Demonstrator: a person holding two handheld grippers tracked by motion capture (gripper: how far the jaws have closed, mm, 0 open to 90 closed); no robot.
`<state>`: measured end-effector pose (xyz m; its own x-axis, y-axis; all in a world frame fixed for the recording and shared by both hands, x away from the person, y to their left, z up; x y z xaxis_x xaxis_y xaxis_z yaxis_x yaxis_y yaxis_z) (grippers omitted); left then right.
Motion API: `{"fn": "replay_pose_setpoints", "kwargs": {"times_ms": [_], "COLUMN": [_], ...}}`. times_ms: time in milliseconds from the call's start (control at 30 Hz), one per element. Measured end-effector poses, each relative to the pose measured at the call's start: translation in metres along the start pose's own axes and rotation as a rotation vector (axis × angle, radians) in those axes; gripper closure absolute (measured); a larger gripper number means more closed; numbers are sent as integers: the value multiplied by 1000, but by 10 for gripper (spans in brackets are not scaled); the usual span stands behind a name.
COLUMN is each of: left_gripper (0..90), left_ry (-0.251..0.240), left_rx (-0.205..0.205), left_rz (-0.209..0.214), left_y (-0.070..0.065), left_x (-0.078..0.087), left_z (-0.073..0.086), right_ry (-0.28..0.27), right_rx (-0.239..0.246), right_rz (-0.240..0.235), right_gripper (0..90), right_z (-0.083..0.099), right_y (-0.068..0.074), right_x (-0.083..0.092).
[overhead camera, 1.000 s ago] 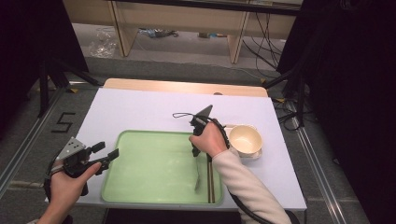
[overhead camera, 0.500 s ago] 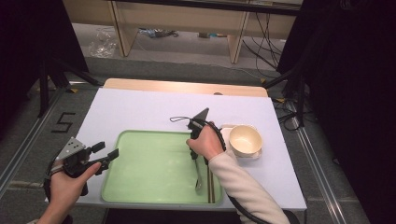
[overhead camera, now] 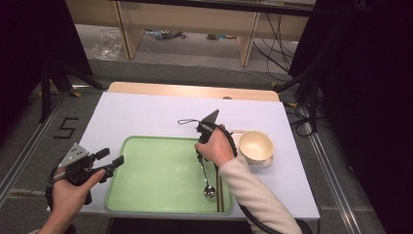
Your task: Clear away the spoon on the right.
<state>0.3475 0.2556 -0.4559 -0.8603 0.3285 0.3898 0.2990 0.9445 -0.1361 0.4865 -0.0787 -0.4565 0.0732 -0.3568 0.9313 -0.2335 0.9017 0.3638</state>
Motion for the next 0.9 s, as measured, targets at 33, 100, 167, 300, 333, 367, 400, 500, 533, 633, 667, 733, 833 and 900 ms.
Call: {"fn": "replay_pose_setpoints", "kwargs": {"times_ms": [33,100,167,300,333,367,400,500,533,633,667,733,833,900], "left_gripper": [319,319,319,319,319,319,319,319,319,319,319,319,319,319], "left_ry": [1,2,1,1,1,1,1,1,2,1,1,2,1,1], "left_rx": [0,-1,-1,-1,0,1,2,1,0,3,4,3,4,4], "left_rz": [0,0,0,1,1,1,1,1,1,1,1,2,2,2], "left_y": [0,0,0,0,0,0,0,0,0,0,0,0,0,0], "left_x": [0,0,0,0,0,0,0,0,0,0,0,0,0,0], "left_z": [0,0,0,0,0,0,0,0,0,0,0,0,0,0], "right_ry": [-14,-14,5,30,28,32,44,48,44,43,41,42,35,45], "right_rx": [65,34,74,110,129,139,118,133,118,127,139,143,110,99], "right_rz": [8,-3,-8,7,-3,1,1,15,18,31,31,23,29,31], "right_gripper": [781,847,900,900,900,900,900,900,900,900,900,900,900,900], "right_z": [-1,0,0,1,1,1,2,2,2,1,1,-1,-1,-2], "right_y": [-1,4,6,9,9,9,11,10,11,9,7,4,2,0], "right_x": [1,0,-2,-10,-13,-14,-15,-19,-20,-19,-19,-18,-17,-15]}}
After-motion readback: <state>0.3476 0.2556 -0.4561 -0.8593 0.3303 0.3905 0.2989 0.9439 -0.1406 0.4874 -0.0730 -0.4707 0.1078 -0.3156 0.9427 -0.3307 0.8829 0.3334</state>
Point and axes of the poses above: each handheld gripper's, and its own axes: x roughly backward along the jaws, z roughly out of its underside, y roughly to its left, the point moved 2 cm from there along -x, roughly forward along the jaws, and after that the axes turned 11 degrees about -z, right-handed, at the moved point
